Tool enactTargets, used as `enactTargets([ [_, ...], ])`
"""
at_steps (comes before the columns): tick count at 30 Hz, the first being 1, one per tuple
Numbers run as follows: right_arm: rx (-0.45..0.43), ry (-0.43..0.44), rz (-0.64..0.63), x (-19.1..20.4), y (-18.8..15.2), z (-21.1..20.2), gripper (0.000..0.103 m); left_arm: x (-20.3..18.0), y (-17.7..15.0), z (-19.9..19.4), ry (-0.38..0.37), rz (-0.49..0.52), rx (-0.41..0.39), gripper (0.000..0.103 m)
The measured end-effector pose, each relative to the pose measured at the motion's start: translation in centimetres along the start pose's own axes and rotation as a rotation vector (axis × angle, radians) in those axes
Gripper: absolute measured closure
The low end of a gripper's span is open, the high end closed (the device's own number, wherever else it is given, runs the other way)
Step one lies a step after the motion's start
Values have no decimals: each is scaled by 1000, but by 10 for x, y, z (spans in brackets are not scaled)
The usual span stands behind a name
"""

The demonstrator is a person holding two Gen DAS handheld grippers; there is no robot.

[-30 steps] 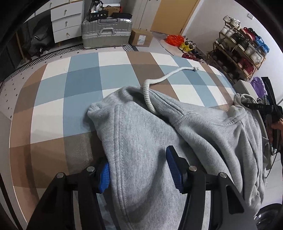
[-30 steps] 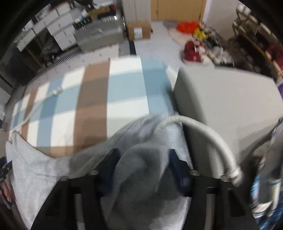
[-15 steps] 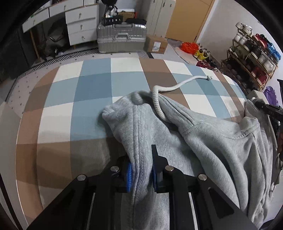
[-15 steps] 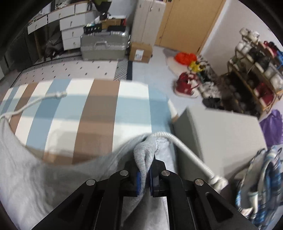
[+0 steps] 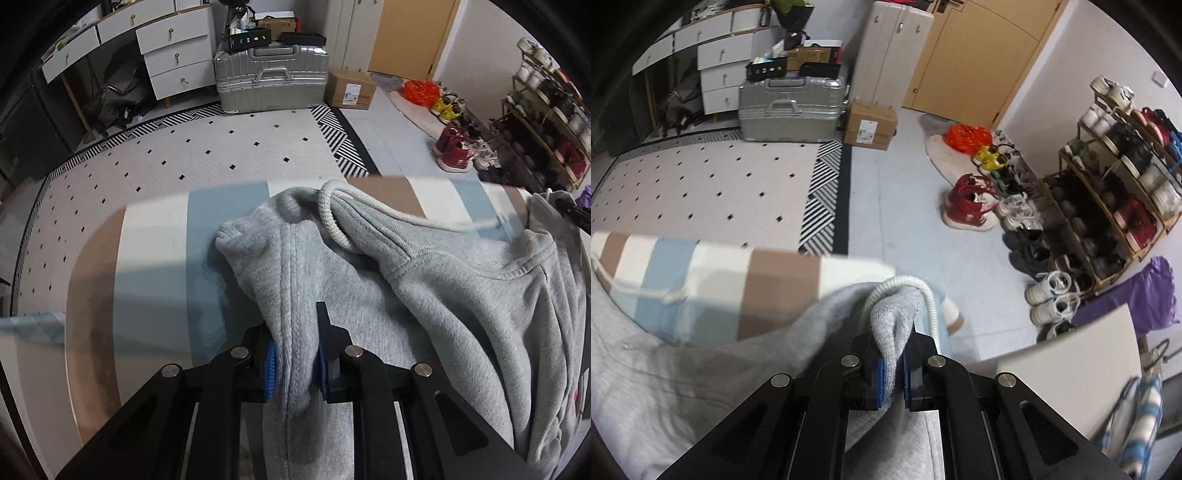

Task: Fold large clothes

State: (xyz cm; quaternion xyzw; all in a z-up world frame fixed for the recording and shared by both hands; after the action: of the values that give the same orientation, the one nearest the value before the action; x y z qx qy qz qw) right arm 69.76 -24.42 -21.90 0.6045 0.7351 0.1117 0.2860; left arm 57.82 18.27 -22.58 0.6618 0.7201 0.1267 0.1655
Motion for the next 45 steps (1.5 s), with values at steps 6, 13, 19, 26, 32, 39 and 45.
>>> enactTargets([
  [6, -16, 22, 24, -7, 19, 14, 95, 1, 4, 4, 18, -6, -19, 90],
  [13, -49, 154, 65, -26, -21, -23, 34, 0, -36, -59, 4, -78, -97, 81],
  [19, -177, 313, 25, -31, -102, -135, 23, -15, -125, -157, -181, -73, -167, 70],
  [26, -521, 513, 61, -43, -234, -316, 0, -28, -233, -278, -343, -58, -336, 21],
  [32, -633, 592, 73, -48, -311, -408, 0, -66, -296, -332, -412, 85, -392, 21],
  [39, -586, 401, -55, -12, -377, -438, 0, -96, -360, -325, -136, 262, -403, 20],
  [45, -394, 397, 114, -21, -415, -386, 0, -77, -396, -258, -104, 206, -178, 20],
])
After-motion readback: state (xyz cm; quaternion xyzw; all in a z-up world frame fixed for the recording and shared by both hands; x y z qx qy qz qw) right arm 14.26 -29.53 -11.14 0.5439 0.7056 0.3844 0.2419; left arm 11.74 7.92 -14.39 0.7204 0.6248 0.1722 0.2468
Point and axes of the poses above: each gripper's, at about its wrist camera, not at the fingertips, and z roughly the way its jaws point, x to its left, y to its top, the point moved 4 cm from there along z, roughly the way its jaws point, and after that the axes turned 2 degrees about -z, right-handed, at the moved point
